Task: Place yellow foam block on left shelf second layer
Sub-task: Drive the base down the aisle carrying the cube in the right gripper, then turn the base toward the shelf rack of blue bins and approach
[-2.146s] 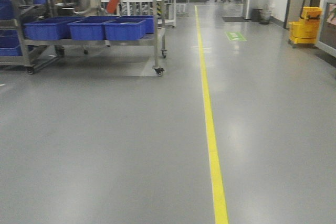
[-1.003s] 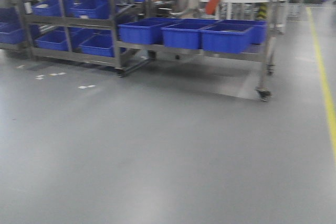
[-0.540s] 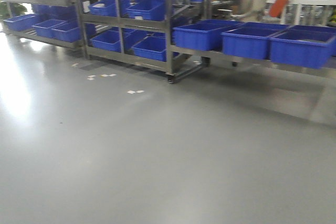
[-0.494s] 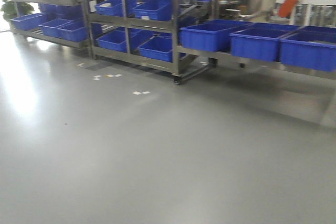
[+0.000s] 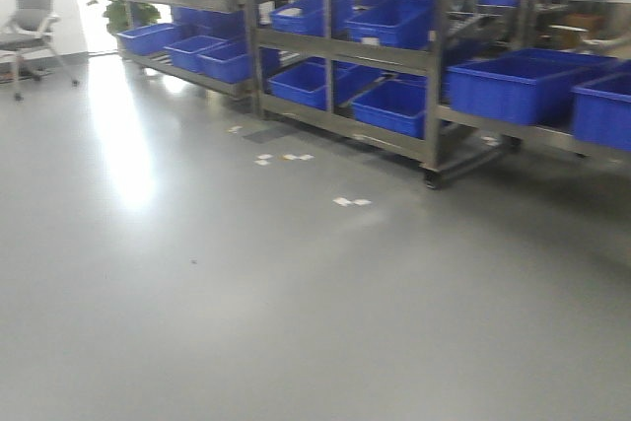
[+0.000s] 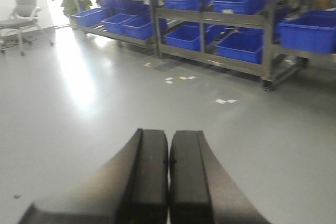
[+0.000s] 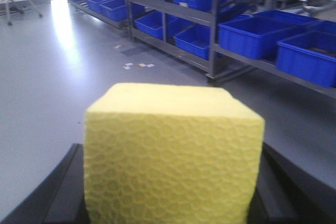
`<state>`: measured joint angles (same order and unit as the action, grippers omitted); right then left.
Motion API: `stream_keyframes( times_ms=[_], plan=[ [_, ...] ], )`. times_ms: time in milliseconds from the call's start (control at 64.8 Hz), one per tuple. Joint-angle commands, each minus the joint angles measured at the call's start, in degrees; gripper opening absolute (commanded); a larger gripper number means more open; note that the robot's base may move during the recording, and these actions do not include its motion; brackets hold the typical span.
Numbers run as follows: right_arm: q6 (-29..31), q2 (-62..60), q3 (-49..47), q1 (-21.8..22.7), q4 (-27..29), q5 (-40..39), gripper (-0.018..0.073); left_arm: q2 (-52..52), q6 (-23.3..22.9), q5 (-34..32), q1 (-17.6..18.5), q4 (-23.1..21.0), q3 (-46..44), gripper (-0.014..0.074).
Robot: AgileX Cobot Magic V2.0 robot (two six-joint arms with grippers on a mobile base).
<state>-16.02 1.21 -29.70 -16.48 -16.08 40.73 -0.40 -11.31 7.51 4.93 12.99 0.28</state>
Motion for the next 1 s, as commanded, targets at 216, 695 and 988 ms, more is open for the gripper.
stream_keyframes(
  times_ms=[216,695,988],
  plan=[
    [0.3,0.9,-1.4,0.3,-1.2,-4.8,0.0351,-0.8,-0.2,-4.9,0.1,-0.2,1.5,0.0137],
    [0.3,0.9,-1.4,0.3,-1.2,-4.6,0.0351,-0.8,-0.2,-4.9,0.1,-0.2,1.5,0.0137],
    [0.3,0.9,-1.4,0.3,-1.2,-4.5,0.0351,-0.8,-0.2,-4.9,0.1,-0.2,1.5,0.0137]
  ],
)
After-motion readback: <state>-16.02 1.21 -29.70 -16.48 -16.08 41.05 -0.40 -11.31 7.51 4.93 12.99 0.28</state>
